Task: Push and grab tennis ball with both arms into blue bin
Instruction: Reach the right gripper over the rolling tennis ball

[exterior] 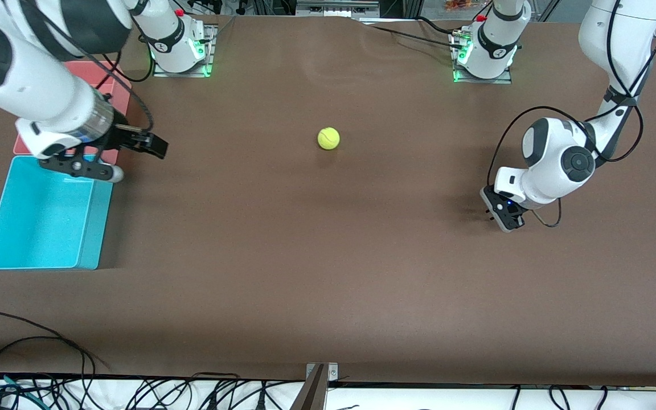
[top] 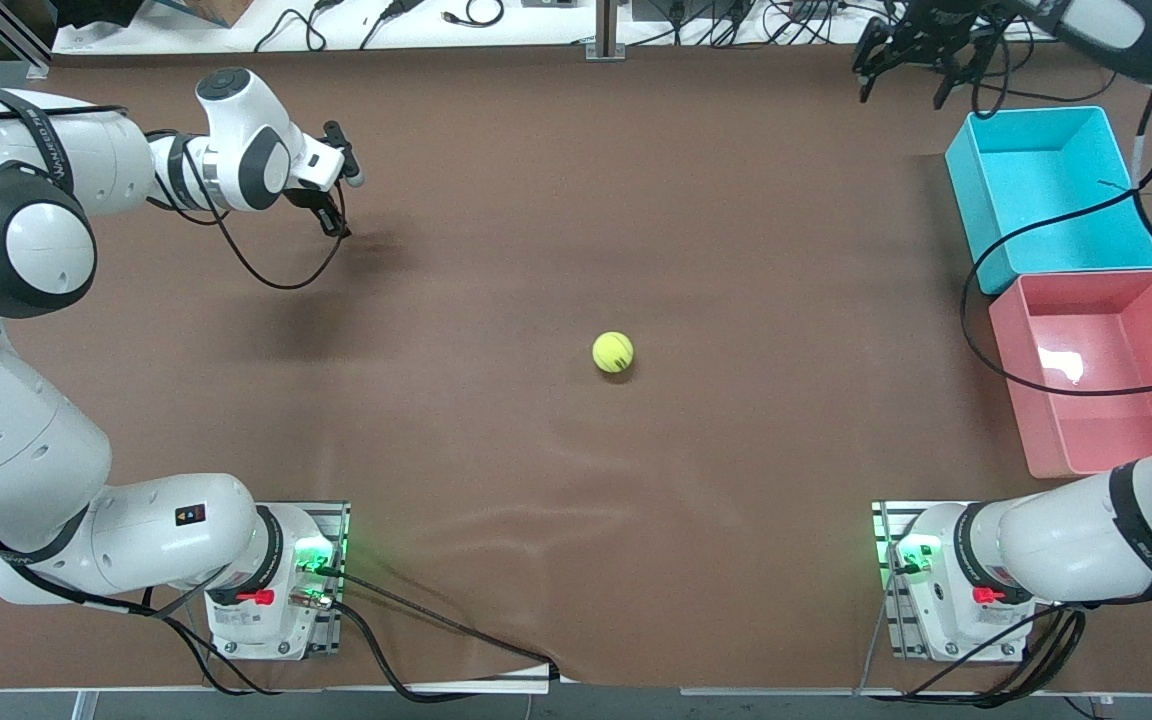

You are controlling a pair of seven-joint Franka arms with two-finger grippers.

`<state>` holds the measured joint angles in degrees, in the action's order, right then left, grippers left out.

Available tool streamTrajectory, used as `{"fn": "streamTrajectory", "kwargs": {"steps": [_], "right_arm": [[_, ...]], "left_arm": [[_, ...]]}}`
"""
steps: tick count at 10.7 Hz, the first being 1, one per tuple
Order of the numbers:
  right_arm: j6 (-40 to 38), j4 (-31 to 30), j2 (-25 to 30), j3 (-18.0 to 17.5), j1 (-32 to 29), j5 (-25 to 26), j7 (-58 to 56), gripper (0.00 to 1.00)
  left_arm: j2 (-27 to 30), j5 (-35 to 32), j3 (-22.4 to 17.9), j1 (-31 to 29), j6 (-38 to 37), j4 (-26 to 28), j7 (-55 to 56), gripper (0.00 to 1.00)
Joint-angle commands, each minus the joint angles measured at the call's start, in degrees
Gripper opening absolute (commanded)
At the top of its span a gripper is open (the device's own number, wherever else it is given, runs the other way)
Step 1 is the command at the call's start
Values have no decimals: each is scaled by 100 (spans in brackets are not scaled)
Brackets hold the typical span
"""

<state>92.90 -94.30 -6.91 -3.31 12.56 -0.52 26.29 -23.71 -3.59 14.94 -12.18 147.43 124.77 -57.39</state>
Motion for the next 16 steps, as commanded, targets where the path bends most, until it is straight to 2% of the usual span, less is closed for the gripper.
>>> {"fn": "streamTrajectory", "kwargs": {"steps": [1, 3, 4, 6, 8, 10, 13, 16], "right_arm": [[841, -798, 58, -274, 142, -44, 78, 100], [1080, -1019, -169, -511, 151, -175, 78, 100], [1333, -1272, -205, -617, 151, -489, 78, 100], [1817, -1765, -214, -1046, 151, -536, 86, 100], [2274, -2152, -232, -1547, 159, -536, 165, 100], [2338, -2233, -355, -1882, 203, -528, 157, 100], [2241, -2320, -504, -1927, 580, -484, -265, 100], [2486, -2557, -505, -1927, 1151, -414, -265, 100]], "left_arm": [[226, -151, -114, -83, -241, 30, -18, 100], [497, -151, -158, -83, -268, 213, 34, 100], [865, -151, -166, -83, -485, 319, 26, 100], [1525, -151, -166, -13, -1241, 329, 43, 100], [1843, -151, -166, -13, -1279, 469, 43, 100], [1914, -151, -158, -13, -1279, 478, 52, 100], [1932, -151, -158, -21, -1279, 478, 52, 100], [2036, -151, -158, -48, -1279, 478, 61, 100]]}}
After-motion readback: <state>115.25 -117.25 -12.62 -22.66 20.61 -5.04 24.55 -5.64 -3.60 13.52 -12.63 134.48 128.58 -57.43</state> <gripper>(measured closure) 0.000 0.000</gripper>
